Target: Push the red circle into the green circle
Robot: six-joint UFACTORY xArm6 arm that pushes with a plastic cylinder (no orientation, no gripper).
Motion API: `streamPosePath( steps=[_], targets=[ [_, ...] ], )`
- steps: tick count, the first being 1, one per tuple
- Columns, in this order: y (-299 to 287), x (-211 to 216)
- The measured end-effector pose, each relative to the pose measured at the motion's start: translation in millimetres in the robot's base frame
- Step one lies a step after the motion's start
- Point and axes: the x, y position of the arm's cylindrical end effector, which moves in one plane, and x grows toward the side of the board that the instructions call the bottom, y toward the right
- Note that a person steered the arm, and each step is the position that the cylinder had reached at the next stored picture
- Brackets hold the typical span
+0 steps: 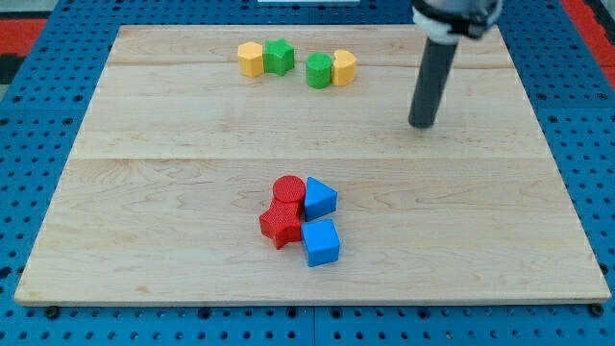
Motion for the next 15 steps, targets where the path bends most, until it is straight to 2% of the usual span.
streamPosePath(
  steps=[2,3,4,5,7,9,10,12,14,15],
  targets=[
    [-6,149],
    [-46,173],
    [-109,171],
    [-176,151],
    [-256,117],
    [-232,115],
    [-200,98],
    [-127,96],
    [-114,49],
    [-94,39]
  ],
)
